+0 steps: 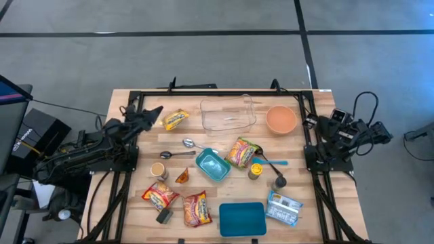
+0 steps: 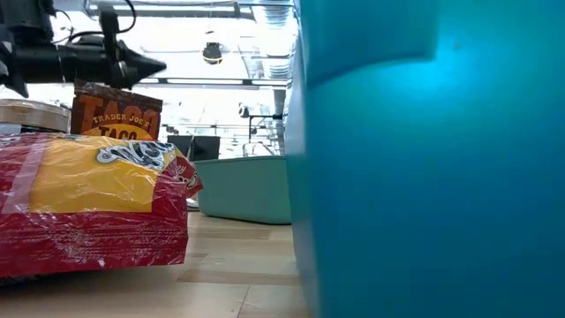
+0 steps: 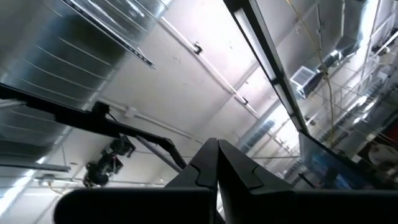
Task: Pick & Place Food Item
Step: Put the blue baby spoon into the green bin
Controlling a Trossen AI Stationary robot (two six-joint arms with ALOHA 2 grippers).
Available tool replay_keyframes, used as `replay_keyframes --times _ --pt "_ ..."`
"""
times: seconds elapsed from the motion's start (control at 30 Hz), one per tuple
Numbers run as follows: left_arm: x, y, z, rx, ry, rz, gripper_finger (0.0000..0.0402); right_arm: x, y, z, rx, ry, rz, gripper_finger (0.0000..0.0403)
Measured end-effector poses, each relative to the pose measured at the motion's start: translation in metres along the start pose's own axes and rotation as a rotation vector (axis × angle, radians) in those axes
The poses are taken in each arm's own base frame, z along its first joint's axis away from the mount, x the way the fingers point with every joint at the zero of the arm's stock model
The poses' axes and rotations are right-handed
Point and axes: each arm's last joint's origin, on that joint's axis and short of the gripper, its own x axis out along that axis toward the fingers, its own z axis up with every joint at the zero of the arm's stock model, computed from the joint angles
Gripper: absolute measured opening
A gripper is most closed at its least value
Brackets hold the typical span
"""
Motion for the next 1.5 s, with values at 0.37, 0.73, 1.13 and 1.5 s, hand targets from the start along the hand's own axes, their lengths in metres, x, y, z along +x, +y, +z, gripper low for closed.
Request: replay_keyframes --times 0.37,0.73,1.13,1.5 --pt "-0.003 -0.016 0.015 -0.148 -0.146 -0.180 0.0002 0.021 0.014 0.010 -0.105 0.226 -0.219 0.0000" --pt "-0.003 -0.016 0.015 -0.147 -0.148 -0.182 0.0002 0.048 0.029 0.019 -0.192 0.519 -0.494 0.0000" --pt "-0.003 -0.016 0.015 -0.145 -0.150 -0.180 0.0002 0.090 0.029 -0.003 -0.358 0.912 -0.770 0.0000" --pt "-0.003 -0.016 0.015 -0.145 -0.150 -0.181 0.0002 0.111 0.011 -0.046 -0.403 1.281 -0.923 0.0000"
